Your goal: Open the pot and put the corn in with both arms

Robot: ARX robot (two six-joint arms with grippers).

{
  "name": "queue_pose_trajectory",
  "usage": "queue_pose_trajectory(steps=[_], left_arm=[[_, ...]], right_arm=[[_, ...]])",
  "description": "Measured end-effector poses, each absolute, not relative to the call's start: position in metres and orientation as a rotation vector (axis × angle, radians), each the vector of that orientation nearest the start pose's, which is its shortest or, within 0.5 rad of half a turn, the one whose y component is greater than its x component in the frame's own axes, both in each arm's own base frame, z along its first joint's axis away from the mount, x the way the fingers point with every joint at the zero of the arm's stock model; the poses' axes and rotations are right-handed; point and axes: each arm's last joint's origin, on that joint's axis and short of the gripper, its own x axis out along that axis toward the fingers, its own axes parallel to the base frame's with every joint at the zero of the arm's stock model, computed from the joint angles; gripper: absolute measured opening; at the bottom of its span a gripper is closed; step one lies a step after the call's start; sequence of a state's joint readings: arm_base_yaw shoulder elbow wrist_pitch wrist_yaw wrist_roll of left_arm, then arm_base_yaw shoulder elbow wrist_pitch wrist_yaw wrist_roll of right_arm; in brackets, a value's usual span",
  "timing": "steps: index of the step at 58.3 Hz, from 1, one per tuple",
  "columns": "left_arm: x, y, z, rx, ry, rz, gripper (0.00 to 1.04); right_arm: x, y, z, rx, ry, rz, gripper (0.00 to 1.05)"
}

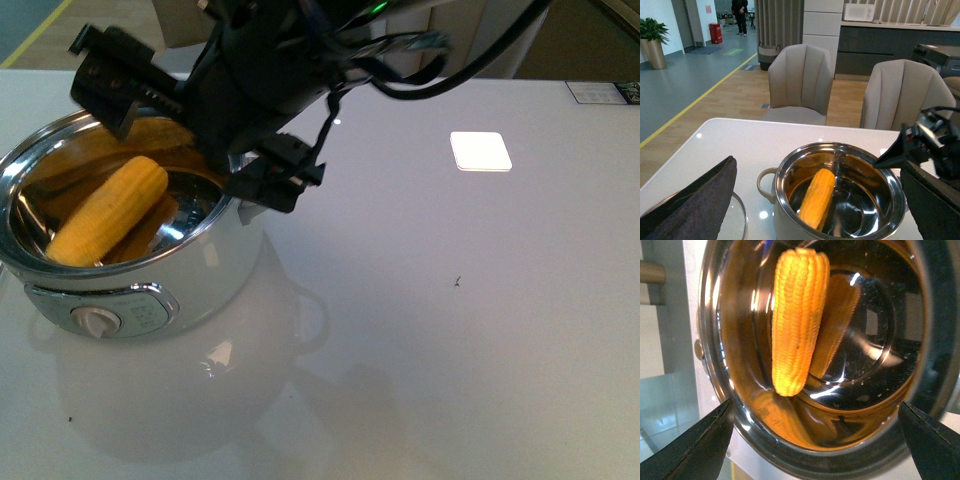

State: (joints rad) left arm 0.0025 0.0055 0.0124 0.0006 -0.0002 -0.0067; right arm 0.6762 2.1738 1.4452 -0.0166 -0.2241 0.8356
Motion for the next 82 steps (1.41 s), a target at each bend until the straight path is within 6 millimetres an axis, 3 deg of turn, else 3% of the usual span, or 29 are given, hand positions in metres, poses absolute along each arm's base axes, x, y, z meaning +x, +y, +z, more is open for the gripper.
queue_pose_trajectory(steps=[13,22,34,45,52,59,63,76,82], left_arm=[[0.097,0.000,0.167,-0.007,-0.007,0.003,0.98],[0.097,0.000,0.167,-0.007,-0.007,0.003,0.98],[0.097,0.000,0.167,-0.007,-0.007,0.003,0.98],[0.097,0.000,0.167,-0.007,-0.007,0.003,0.98],[0.097,0.000,0.167,-0.007,-0.007,0.002,0.98],[0.097,0.000,0.167,-0.007,-0.007,0.003,0.98],[0.097,0.000,0.167,-0.007,-0.007,0.003,0.98],[0.097,0.000,0.167,-0.007,-0.007,0.003,0.98],[0.097,0.000,0.167,-0.007,-0.007,0.003,0.98]], right_arm=[[0.356,0.215,0.183,0.647,0.873,0.404,0.96],[0.338,0.150,0.205,0.657,0.758,0.318,0.96],[0.291,0.086,0.203,0.544,0.699,0.230,0.96],[0.251,0.057,0.196,0.362,0.684,0.218,0.96],[0.238,0.046,0.180,0.108,0.237,0.029,0.74],[0.218,0.034,0.185,0.052,0.036,0.005,0.55],[0.208,0.029,0.189,0.037,-0.009,0.006,0.43],[0.181,0.017,0.176,0.010,0.019,0.006,0.04],[0.172,0.014,0.175,0.005,0.009,0.006,0.02]])
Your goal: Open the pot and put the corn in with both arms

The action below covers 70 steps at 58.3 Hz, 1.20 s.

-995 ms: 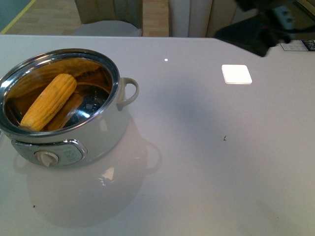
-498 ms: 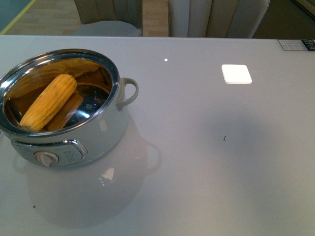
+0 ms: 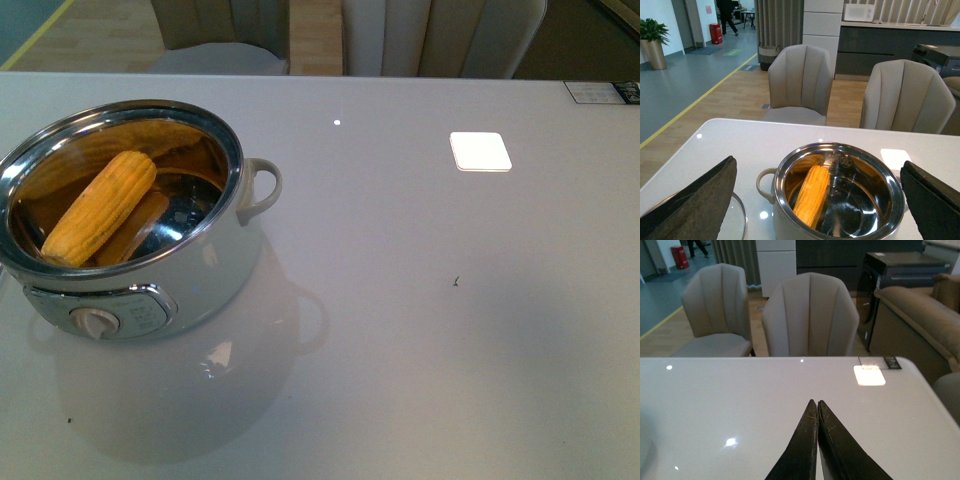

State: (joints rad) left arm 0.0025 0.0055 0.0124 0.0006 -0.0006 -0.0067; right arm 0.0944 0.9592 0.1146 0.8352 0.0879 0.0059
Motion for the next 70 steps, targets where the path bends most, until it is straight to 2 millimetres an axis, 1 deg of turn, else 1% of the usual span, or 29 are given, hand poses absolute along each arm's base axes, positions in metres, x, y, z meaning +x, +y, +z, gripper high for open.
queue_pose_trajectory(steps=[10,16,39,70], left_arm=[[0.097,0.000,0.167,-0.007,-0.007,0.003,0.98],[0.097,0.000,0.167,-0.007,-0.007,0.003,0.98],[0.097,0.000,0.167,-0.007,-0.007,0.003,0.98],[0.097,0.000,0.167,-0.007,-0.007,0.003,0.98]], right_arm=[[0.159,0.003,0.166,0.006,0.001,0.011,0.02],[0.151,0.001,0.161,0.005,0.022,0.002,0.02],[0.132,0.000,0.170,0.006,-0.009,0.002,0.02],[0.114,0.000,0.172,0.006,-0.018,0.003,0.02]])
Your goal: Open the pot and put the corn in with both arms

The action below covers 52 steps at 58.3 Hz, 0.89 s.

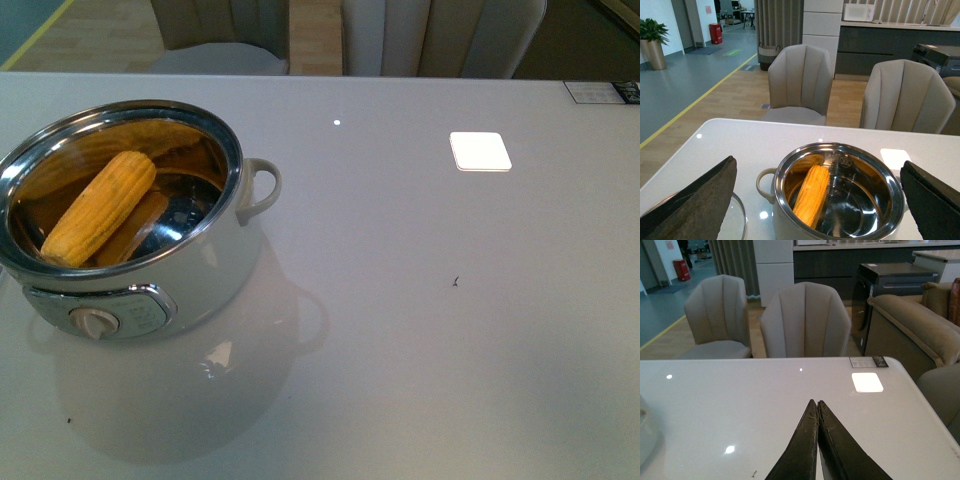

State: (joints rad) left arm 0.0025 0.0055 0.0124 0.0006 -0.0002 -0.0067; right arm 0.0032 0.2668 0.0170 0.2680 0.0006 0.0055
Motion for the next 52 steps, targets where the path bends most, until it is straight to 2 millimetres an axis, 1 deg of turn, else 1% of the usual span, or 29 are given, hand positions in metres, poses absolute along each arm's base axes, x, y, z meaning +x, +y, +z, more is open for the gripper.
queue_pose_trajectory(steps=[17,22,25,38,42,45,49,51,52], left_arm=[[0.097,0.000,0.167,-0.007,-0.007,0.003,0.98],[0.097,0.000,0.167,-0.007,-0.007,0.003,0.98],[0.097,0.000,0.167,-0.007,-0.007,0.003,0.98],[0.097,0.000,0.167,-0.007,-0.007,0.003,0.98],[0.097,0.000,0.167,-0.007,-0.007,0.003,0.98],[0.097,0.000,0.167,-0.007,-0.007,0.003,0.98],[0.097,0.000,0.167,-0.007,-0.007,0.003,0.98],[0.097,0.000,0.167,-0.007,-0.007,0.003,0.98],[0.097,0.000,0.167,-0.007,-0.007,0.003,0.98]], right_arm=[[0.108,0.000,0.172,0.006,-0.017,0.002,0.02],[0.101,0.000,0.167,0.006,0.016,0.002,0.02],[0.098,0.000,0.169,0.006,-0.005,0.002,0.02],[0.097,0.000,0.169,0.006,-0.012,0.002,0.02],[0.097,0.000,0.169,0.004,-0.012,0.002,0.12],[0.097,0.000,0.169,0.004,-0.012,0.002,0.23],[0.097,0.000,0.169,0.004,-0.012,0.002,0.33],[0.097,0.000,0.169,0.004,-0.012,0.002,0.40],[0.097,0.000,0.169,0.004,-0.013,0.002,0.42]])
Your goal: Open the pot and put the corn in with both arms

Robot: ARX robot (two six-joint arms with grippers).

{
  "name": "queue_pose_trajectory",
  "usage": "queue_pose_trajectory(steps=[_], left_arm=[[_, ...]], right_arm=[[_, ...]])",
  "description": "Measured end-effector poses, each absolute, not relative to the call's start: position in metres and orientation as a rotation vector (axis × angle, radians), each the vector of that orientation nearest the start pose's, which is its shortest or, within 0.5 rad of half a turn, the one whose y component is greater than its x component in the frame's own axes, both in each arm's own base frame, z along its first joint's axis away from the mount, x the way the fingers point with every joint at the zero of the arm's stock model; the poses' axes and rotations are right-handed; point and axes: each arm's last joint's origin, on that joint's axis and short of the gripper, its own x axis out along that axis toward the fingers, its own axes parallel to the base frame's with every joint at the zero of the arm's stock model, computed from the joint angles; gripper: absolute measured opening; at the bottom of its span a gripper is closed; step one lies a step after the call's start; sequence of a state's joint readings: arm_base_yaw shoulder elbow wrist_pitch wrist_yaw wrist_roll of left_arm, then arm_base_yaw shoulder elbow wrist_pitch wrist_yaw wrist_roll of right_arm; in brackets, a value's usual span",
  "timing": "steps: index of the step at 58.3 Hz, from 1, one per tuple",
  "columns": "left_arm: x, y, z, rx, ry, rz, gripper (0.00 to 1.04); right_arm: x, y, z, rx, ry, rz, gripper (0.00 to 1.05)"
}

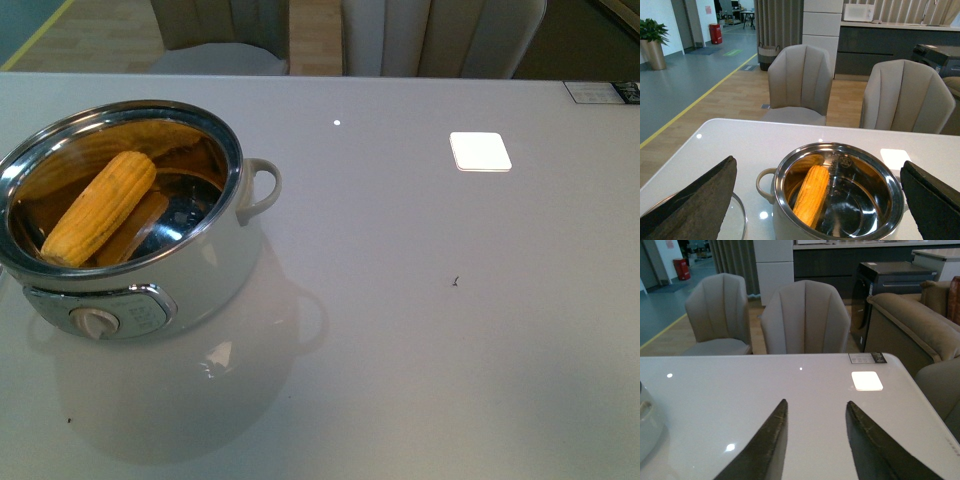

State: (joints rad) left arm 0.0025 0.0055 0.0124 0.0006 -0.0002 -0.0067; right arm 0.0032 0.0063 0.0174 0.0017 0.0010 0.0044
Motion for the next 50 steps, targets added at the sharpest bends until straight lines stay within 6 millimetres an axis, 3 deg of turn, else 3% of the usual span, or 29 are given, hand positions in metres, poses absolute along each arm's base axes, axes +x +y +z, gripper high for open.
queue_pose_trajectory(steps=[19,50], left_arm=[[0.0973,0.0002,0.1673,-0.007,-0.007,0.003,0.98],[0.0973,0.0003,0.1674,-0.007,-0.007,0.003,0.98]], right_arm=[[0.0970,0.0003,0.1691,0.005,-0.013,0.002,0.97],[0.0970,0.0003,0.1691,0.004,-0.013,0.002,0.96]])
